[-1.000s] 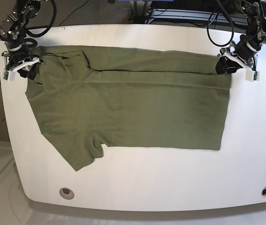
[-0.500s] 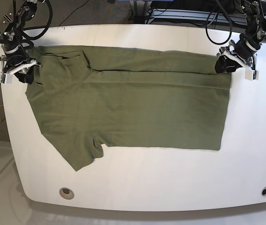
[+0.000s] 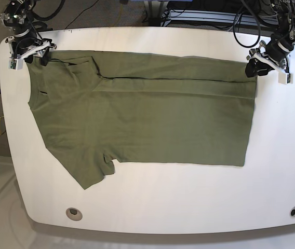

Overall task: Fold the T-shirt properly
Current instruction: 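Pull the held shirt corner outward with the right gripper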

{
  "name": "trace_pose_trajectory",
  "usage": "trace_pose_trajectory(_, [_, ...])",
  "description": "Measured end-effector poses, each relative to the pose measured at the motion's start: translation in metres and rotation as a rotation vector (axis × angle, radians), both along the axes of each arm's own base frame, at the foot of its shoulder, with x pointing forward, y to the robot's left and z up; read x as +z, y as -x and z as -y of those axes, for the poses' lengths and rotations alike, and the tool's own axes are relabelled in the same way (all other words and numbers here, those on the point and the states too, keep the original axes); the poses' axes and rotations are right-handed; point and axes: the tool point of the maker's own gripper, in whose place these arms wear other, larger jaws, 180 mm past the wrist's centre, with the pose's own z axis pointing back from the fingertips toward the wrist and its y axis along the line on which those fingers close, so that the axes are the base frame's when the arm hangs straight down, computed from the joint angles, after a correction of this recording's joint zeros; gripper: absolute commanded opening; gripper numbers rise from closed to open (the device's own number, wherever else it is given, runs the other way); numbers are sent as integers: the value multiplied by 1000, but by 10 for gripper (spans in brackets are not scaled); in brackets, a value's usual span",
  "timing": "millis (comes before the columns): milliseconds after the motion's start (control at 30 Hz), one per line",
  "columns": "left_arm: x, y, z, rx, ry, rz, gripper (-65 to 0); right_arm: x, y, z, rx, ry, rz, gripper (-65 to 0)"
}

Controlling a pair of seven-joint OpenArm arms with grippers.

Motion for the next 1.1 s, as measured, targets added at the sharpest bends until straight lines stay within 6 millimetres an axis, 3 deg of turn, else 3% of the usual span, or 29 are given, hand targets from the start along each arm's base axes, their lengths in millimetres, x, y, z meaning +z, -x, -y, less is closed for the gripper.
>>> trace_pose_trajectory(200, [-5,10,-3,7,-3,-27,-369,9,8,-8,16,-66,22,-316])
trace_pose_trajectory(367, [-7,12,-3,4,-6,-36,-368,-10,27,-10,-16,-102,-57,-299])
trace_pose_trajectory(533, [-6,7,6,-16,12,-25,-366,-22,24,-1,-58,-122,-43,-289])
trace_pose_trajectory(767, [-6,5,7,-16,14,-20,-368,-27,4,4,-85,-155,23,-294])
trace_pose_trajectory(967, [-4,2,4,-10,5,-12,-367,-27,-31,10,-114,-185,97,-298])
trace_pose_trajectory(1100, [-2,-2,6,-7,11,3,-366,-28,-35,5,-94,-189,93,-315])
